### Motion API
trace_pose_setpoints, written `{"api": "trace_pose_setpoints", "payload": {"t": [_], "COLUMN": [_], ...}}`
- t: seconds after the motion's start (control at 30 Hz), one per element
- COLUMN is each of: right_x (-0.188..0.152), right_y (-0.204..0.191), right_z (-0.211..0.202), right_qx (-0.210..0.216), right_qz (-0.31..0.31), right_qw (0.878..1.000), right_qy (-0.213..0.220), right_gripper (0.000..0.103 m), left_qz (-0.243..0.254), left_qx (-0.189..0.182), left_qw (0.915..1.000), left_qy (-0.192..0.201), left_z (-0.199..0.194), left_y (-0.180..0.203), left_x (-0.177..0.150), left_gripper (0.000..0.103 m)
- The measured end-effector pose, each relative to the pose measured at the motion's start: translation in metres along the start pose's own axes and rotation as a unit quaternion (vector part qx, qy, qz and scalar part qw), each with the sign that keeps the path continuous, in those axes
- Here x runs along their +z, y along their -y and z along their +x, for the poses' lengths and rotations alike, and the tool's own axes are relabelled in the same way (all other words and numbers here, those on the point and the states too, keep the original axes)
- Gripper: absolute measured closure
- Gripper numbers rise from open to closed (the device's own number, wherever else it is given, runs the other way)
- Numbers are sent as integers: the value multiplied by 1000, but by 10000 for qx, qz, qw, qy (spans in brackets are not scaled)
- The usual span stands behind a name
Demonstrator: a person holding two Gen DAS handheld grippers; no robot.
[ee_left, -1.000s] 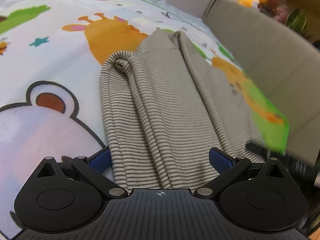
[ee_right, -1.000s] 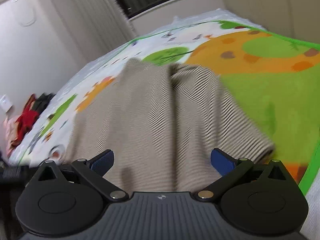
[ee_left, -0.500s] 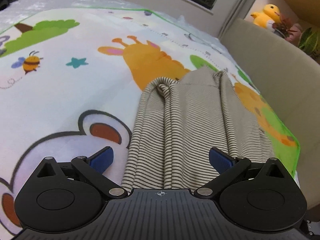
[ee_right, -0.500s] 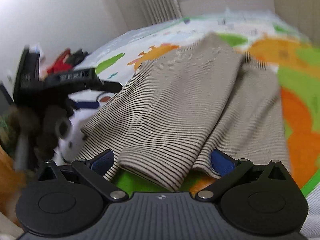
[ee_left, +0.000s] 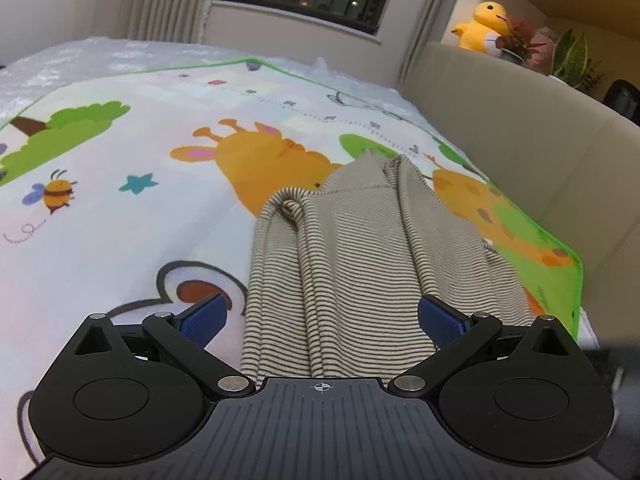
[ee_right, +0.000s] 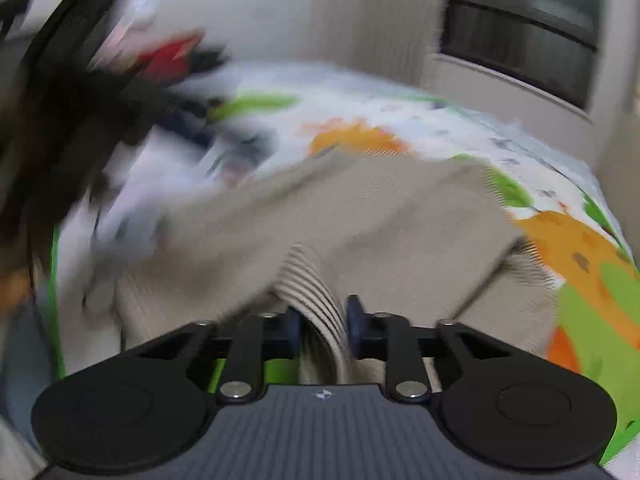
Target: Fold clothes
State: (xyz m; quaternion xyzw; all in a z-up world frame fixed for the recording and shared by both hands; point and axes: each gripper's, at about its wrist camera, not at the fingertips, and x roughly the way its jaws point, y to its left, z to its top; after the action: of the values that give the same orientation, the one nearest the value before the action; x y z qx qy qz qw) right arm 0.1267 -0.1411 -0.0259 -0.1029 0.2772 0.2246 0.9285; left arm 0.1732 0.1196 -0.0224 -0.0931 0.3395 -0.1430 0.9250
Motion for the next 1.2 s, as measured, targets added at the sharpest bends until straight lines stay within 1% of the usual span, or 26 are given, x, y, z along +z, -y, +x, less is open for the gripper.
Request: {"api": "trace_pose_setpoints", "payload": {"t": [0.07, 0.13, 0.23, 0.3, 0.33, 0.4, 0.47, 0.5, 0.53, 0.6, 0.63, 0.67, 0.73, 0.77, 0.83, 0.87, 0.9, 0.93, 0.97, 1.0, 1.03, 1.07, 1.1, 1.2], "right_x": [21, 41, 57, 61, 61, 60, 56, 54, 50, 45, 42, 39, 36, 34, 26, 21, 14, 7, -1, -8, -14, -19, -22, -28], "right_y": [43, 93, 159, 193, 206, 226, 235, 238, 237, 230, 222, 212, 189, 175, 137, 120, 102, 83, 65, 48, 32, 20, 12, -5], "right_z": [-9, -20, -38, -49, -52, -57, -53, -50, -46, -41, -40, -39, -39, -39, -35, -33, -30, -26, -22, -19, -17, -14, -9, 5], "right_qx": [-418, -959, -1828, -2526, -2807, -3175, -3325, -3457, -3567, -3659, -3575, -3385, -2921, -2594, -1568, -1027, -456, 107, 630, 1028, 1310, 1557, 1716, 1988], "right_qz": [521, 1035, 1579, 1723, 1753, 1812, 1854, 1882, 1899, 1880, 1849, 1814, 1742, 1712, 1712, 1752, 1819, 1908, 1992, 2049, 2082, 2117, 2140, 2160], "right_qw": [9973, 9883, 9666, 9471, 9385, 9258, 9212, 9168, 9128, 9097, 9136, 9215, 9386, 9489, 9722, 9790, 9823, 9813, 9770, 9716, 9666, 9613, 9575, 9495], "right_qy": [313, 575, 859, 970, 981, 958, 800, 680, 595, 571, 579, 583, 576, 541, 308, 151, -27, -229, -428, -590, -725, -829, -897, -1108], "right_gripper": [89, 91, 91, 91, 91, 91, 90, 87, 80, 72, 69, 68, 61, 60, 57, 57, 57, 57, 57, 57, 57, 57, 57, 57], "left_qz": [104, 286, 612, 732, 762, 778, 857, 898, 897, 888, 851, 827, 796, 781, 736, 707, 668, 640, 616, 621, 654, 686, 718, 808], "left_qx": [-56, -146, -210, -210, -214, -250, -338, -374, -370, -360, -332, -279, -161, -92, 28, 81, 125, 149, 172, 184, 185, 187, 188, 181], "left_qw": [9999, 9995, 9979, 9970, 9968, 9966, 9957, 9953, 9953, 9954, 9958, 9962, 9966, 9968, 9971, 9973, 9974, 9976, 9976, 9976, 9973, 9971, 9968, 9961], "left_qy": [27, 41, 79, 107, 104, 64, 3, -17, -8, 10, 34, 61, 108, 132, 179, 202, 220, 234, 248, 259, 268, 278, 287, 310], "left_z": [-3, -5, -10, -11, -11, -10, -11, -12, -13, -15, -17, -18, -21, -22, -25, -26, -27, -28, -29, -29, -30, -31, -32, -35], "left_y": [1, 5, 13, 16, 16, 17, 19, 20, 20, 19, 17, 15, 11, 9, 4, 2, 1, 0, -1, -2, -1, 0, 1, 4], "left_x": [0, -2, -8, -10, -12, -13, -16, -17, -17, -18, -18, -17, -16, -15, -14, -13, -12, -12, -12, -13, -13, -13, -14, -14], "left_gripper": [0, 0, 0, 0, 0, 0, 0, 0, 0, 0, 0, 0, 0, 0, 0, 0, 0, 0, 0, 0, 0, 0, 0, 0]}}
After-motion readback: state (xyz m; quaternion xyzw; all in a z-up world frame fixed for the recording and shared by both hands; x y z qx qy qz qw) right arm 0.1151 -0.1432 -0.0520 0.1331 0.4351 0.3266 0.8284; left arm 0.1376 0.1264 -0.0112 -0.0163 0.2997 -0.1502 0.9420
